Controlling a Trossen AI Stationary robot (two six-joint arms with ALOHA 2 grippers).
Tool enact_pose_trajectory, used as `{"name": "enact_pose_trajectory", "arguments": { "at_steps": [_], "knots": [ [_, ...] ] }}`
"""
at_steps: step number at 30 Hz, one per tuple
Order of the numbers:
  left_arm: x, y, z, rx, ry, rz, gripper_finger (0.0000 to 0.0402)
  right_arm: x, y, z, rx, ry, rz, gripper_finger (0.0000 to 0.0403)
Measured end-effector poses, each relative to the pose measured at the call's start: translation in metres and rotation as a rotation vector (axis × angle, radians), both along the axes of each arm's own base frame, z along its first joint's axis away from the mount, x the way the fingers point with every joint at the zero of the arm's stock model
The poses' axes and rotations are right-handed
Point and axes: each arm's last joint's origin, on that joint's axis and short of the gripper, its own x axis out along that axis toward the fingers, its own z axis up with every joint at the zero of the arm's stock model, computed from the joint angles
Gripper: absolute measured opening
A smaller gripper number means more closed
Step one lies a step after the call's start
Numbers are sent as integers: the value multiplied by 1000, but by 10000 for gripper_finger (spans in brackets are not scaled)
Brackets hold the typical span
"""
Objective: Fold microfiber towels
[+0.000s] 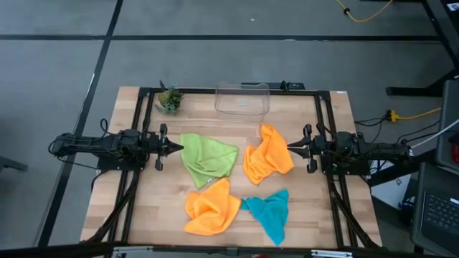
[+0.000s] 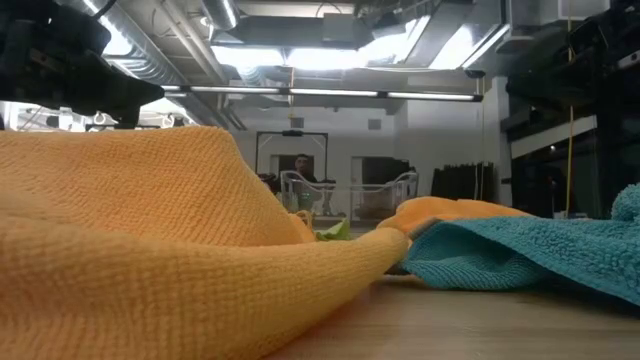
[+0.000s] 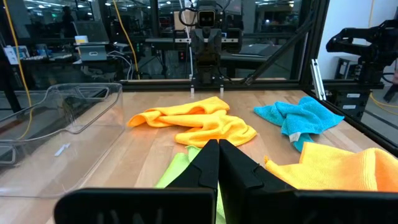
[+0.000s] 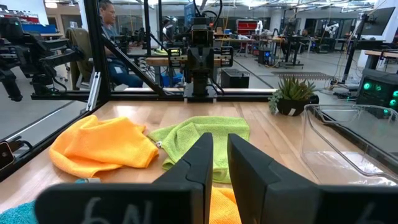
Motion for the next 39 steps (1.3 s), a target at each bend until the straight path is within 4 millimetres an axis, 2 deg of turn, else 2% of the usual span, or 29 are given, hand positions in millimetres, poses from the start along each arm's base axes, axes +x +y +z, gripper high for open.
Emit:
{"name": "enact_pose_trajectory", "arguments": {
  "at_steps": [3,8,17,21,24,29,35,39],
  "knots": [
    [0,0,0,0,0,0,0,0,0,2,0,-24,0,53],
    [0,0,0,0,0,0,0,0,0,7,96,-74,7,53],
    [0,0,0,13,0,3,0,-1,-1,8,54,-89,-28,53],
    [0,0,0,92,3,1,0,-1,-1,8,53,-84,-30,53],
    [0,0,0,249,9,-6,0,0,-1,7,48,-76,-40,53],
    [0,0,5,497,-35,-5,0,-1,-6,6,34,-63,-195,53],
    [0,0,9,547,-69,4,0,-2,-10,4,37,-44,-342,53],
    [0,0,9,459,-72,4,0,-2,-11,4,48,-53,-392,53]
  ]
}}
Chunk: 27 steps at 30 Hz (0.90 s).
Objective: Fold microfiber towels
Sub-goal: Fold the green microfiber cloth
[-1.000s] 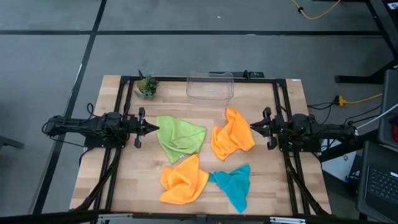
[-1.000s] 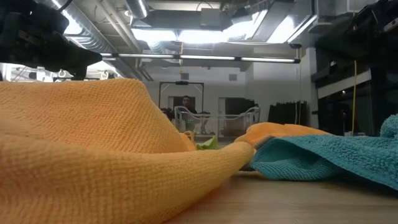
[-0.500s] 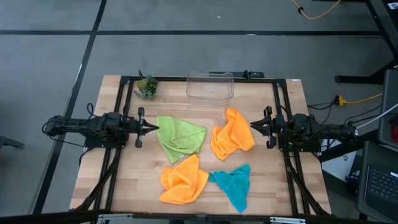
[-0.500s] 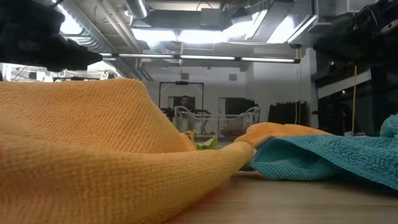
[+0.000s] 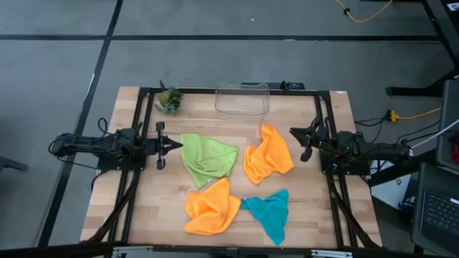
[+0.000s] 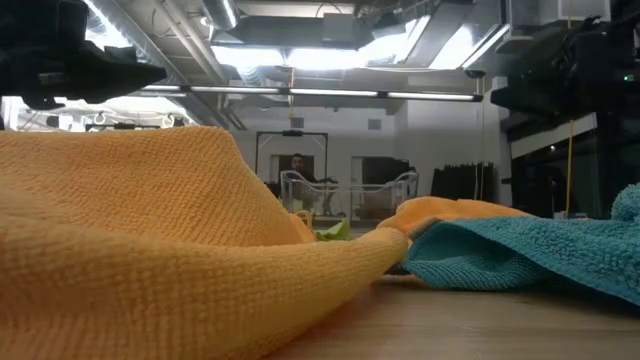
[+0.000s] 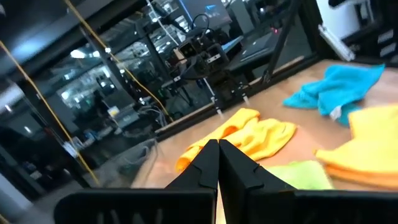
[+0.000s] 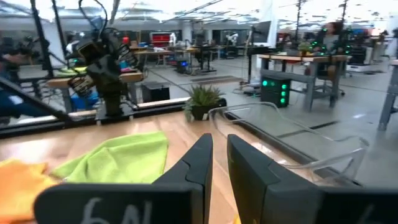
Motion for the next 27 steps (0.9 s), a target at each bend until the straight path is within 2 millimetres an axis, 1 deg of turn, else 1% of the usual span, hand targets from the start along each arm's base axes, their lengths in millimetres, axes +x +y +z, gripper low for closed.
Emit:
{"name": "enact_pose_trajectory", "arguments": {
  "at_steps": [3,7,13,19,21,25,27],
  "knots": [
    [0,0,1,-38,-16,-4,0,0,0,2,37,-33,-1,53],
    [0,0,4,-41,-39,-4,0,0,0,3,45,-47,0,53],
    [0,0,4,135,-33,7,0,0,0,3,40,-46,0,53],
    [0,0,5,83,-46,-2,0,0,0,0,41,-19,-1,53],
    [-1,0,9,22,-91,-8,0,0,0,1,38,-28,-1,53],
    [-3,0,20,-207,-219,-17,0,0,0,1,88,-50,14,53],
    [-4,1,24,-287,-271,-2,0,1,2,1,126,-63,91,53]
  ]
}}
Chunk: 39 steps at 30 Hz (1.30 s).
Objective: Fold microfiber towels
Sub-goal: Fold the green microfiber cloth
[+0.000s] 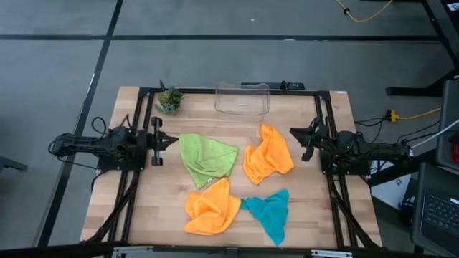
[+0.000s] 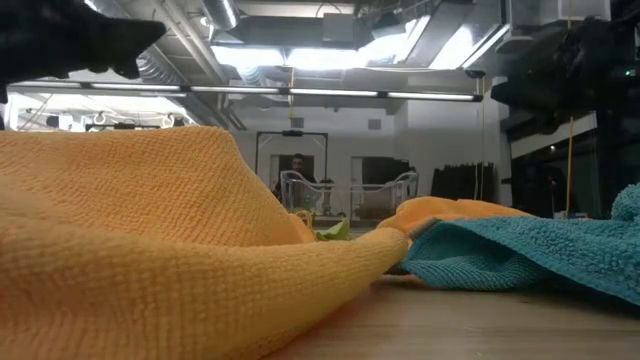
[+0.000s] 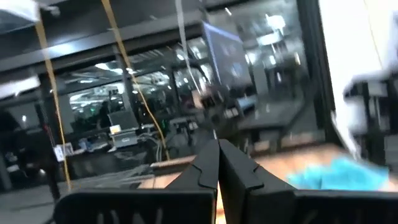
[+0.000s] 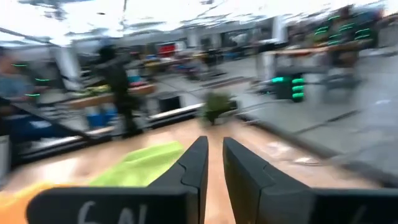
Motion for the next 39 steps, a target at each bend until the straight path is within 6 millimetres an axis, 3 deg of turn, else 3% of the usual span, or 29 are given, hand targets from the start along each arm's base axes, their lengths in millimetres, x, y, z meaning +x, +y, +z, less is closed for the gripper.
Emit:
{"name": "enact_pose_trajectory", "arguments": {
  "at_steps": [5,11,14,18,24,30,34,39],
  "knots": [
    [0,2,0,-48,-3,65,0,0,3,5,19,-54,103,71],
    [0,2,-2,-190,-4,18,0,-1,4,14,-13,-149,153,158],
    [0,2,-2,-245,-11,1,0,-2,4,19,-23,-203,126,202],
    [1,2,-3,-244,0,-3,16,-4,1,26,-187,-218,-10,238],
    [2,2,-4,-262,13,-7,82,-9,2,40,-327,-337,-15,247],
    [0,2,2,-178,-44,30,127,-9,2,39,-230,-352,-15,248],
    [0,6,3,-389,-100,89,129,-4,0,48,-162,-288,-30,248],
    [7,7,-8,-516,-4,106,127,14,-1,67,-91,-90,-54,248]
  ]
}}
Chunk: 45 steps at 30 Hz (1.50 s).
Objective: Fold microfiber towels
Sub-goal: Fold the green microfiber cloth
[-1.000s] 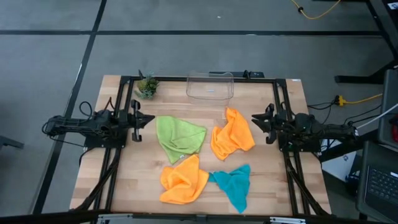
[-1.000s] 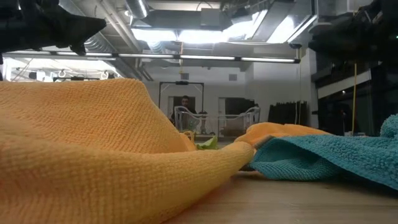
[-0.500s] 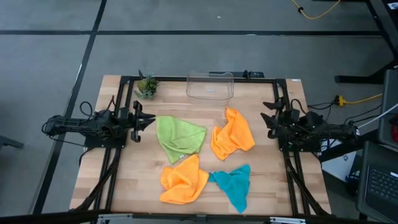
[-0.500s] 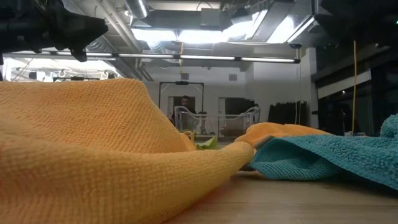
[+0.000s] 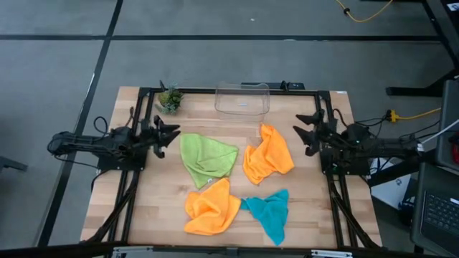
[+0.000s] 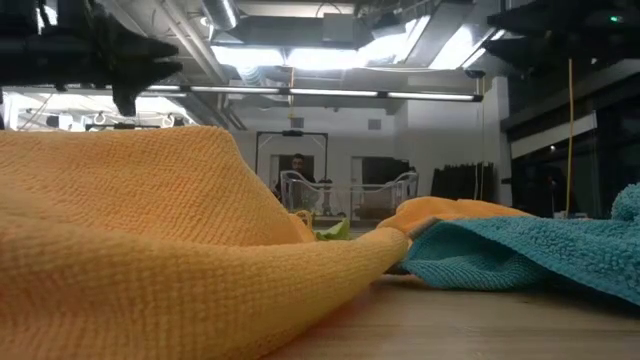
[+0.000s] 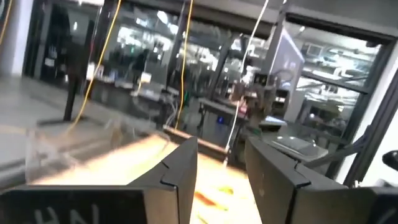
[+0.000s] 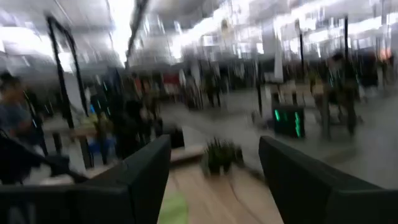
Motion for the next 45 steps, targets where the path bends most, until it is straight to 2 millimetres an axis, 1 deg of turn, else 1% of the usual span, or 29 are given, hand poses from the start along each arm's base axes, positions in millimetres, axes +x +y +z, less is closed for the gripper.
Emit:
{"name": "enact_pose_trajectory", "arguments": {
  "at_steps": [3,7,10,13,17,19,21,27,29,32,35,38,40,45],
  "knots": [
    [6,0,-1,-48,59,6,126,20,-3,10,45,144,-15,248],
    [17,0,14,-55,105,6,126,59,-8,17,105,327,28,248],
    [27,0,30,-14,144,11,126,93,-14,13,141,467,101,248],
    [37,0,37,-7,207,12,126,123,-19,-1,154,613,147,248],
    [45,0,35,-7,276,12,126,157,-21,-25,102,766,226,248],
    [47,0,33,-6,293,17,126,170,-19,-37,56,828,283,248],
    [48,1,31,-7,302,29,126,183,-19,-49,18,880,305,248],
    [48,1,32,-7,298,32,126,216,-21,-82,-91,1010,363,248],
    [48,1,32,-7,296,32,126,227,-20,-88,-133,1033,384,248],
    [48,1,32,-7,297,32,126,240,-16,-93,-197,1060,418,248],
    [48,1,32,-7,298,33,126,246,-11,-96,-237,1121,459,248],
    [48,1,32,-7,298,33,126,248,-7,-98,-255,1172,493,248],
    [48,1,32,-7,298,33,126,250,-7,-100,-282,1178,508,248],
    [48,1,32,-7,298,33,126,255,-8,-104,-290,1176,507,248]
  ]
}}
